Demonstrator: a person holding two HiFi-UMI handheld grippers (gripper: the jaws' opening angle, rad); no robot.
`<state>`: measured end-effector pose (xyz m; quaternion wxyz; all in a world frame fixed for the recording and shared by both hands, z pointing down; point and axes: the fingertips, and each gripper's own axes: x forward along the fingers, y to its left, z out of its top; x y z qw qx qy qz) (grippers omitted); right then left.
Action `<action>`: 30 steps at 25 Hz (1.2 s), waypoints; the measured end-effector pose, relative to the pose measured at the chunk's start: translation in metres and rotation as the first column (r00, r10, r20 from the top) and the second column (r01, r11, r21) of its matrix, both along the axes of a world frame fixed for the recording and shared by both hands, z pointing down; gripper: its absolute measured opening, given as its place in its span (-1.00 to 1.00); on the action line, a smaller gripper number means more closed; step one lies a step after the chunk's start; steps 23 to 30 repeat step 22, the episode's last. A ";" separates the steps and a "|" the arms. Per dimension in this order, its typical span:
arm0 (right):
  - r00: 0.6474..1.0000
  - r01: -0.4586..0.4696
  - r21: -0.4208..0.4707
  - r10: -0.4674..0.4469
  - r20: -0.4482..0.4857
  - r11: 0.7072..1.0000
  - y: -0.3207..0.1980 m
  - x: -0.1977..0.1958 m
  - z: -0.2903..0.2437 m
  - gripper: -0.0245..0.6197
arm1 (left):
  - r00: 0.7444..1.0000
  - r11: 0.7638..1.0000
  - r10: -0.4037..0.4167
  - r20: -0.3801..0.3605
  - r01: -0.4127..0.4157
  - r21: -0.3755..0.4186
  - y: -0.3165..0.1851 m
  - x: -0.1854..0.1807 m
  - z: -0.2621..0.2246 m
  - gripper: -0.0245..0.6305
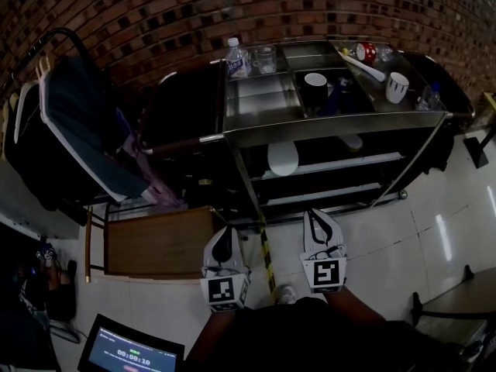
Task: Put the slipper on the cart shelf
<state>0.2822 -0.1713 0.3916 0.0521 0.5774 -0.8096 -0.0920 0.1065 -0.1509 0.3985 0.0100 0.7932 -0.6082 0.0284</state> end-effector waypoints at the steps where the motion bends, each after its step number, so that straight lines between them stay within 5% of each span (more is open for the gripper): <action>1: 1.000 0.003 0.004 -0.003 -0.001 1.000 0.002 -0.001 -0.002 -0.92 | 1.000 1.000 0.000 0.001 0.000 0.006 0.001 0.001 -0.001 -0.88; 7: 0.999 0.033 0.060 -0.034 0.015 0.998 0.010 -0.009 -0.015 -0.92 | 1.000 1.000 0.019 0.012 -0.019 0.023 0.006 0.002 -0.006 -0.88; 30: 0.999 0.048 0.041 -0.047 -0.014 0.998 0.011 -0.034 -0.002 -0.92 | 1.000 0.999 -0.003 0.029 0.002 0.034 0.008 -0.027 -0.003 -0.88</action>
